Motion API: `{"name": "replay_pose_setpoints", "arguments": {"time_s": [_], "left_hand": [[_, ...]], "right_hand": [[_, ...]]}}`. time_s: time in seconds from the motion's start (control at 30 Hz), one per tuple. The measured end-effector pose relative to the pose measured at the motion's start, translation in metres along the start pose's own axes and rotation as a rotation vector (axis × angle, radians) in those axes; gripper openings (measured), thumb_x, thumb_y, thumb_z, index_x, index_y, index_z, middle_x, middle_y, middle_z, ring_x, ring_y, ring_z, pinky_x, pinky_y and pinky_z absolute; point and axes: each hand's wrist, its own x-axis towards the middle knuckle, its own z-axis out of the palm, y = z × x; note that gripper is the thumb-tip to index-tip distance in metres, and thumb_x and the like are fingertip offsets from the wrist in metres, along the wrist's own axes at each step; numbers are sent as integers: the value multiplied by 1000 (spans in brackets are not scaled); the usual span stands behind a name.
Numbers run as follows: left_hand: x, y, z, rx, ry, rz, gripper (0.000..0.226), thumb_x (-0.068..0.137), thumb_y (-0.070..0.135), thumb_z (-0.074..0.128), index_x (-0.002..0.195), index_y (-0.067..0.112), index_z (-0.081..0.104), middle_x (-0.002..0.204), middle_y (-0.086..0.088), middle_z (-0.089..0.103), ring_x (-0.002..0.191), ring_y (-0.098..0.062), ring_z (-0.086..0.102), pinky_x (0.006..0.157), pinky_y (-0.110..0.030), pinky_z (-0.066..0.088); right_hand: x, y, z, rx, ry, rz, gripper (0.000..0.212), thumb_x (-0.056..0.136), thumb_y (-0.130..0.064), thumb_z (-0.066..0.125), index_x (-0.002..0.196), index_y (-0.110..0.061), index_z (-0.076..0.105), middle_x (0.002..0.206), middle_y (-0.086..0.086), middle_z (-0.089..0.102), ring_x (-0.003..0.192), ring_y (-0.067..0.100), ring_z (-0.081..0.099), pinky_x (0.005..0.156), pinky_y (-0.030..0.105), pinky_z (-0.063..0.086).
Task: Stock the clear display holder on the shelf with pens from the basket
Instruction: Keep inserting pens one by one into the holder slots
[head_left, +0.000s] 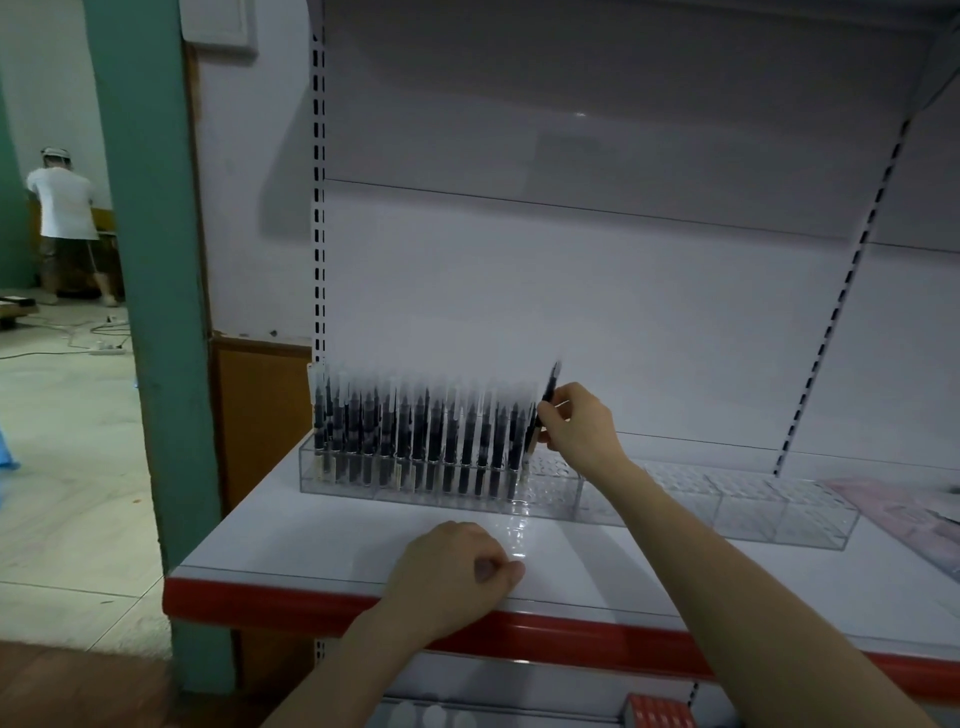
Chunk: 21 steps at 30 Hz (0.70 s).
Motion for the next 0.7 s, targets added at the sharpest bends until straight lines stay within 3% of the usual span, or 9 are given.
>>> {"name": "replay_pose_setpoints", "arguments": {"time_s": [0.3,0.4,0.47,0.57,0.7], "left_hand": [[0,0,1,0,10,15,34,90,51,47,98,26,69,106,13,63,99,-3,51,83,-18,39],[0,0,1,-5,13,20,33,90,50,47,97,26,69,104,13,63,97,-3,51,82,-19,39],[0,-1,1,-7,12,23,33,90,50,47,96,26,69,102,13,63,95,-3,51,81,-19,40],[0,-1,1,-5,17,27,33,90,50,47,96,26,69,102,13,63,95,-3,51,80,-19,39],[-1,-1,1,-17,20,24,33,89,51,47,96,27,69,104,13,63,96,-3,51,83,-19,40]], "right_hand": [[-3,7,5,-60,-38,39,17,94,-14,51,103,0,54,83,9,62,83,30,66,78,44,55],[-4,10,8,-220,-78,27,18,92,-18,54,97,-2,60,89,14,66,79,24,58,61,27,47],[-4,10,8,-254,-83,27,19,92,-19,54,97,-2,61,86,9,61,78,19,52,58,24,38],[-3,11,7,-258,-84,41,16,92,-19,54,89,-4,59,82,10,58,77,20,51,54,21,36],[-3,12,7,-245,-83,41,26,92,-17,54,93,8,61,92,25,66,73,22,52,66,27,41]]}}
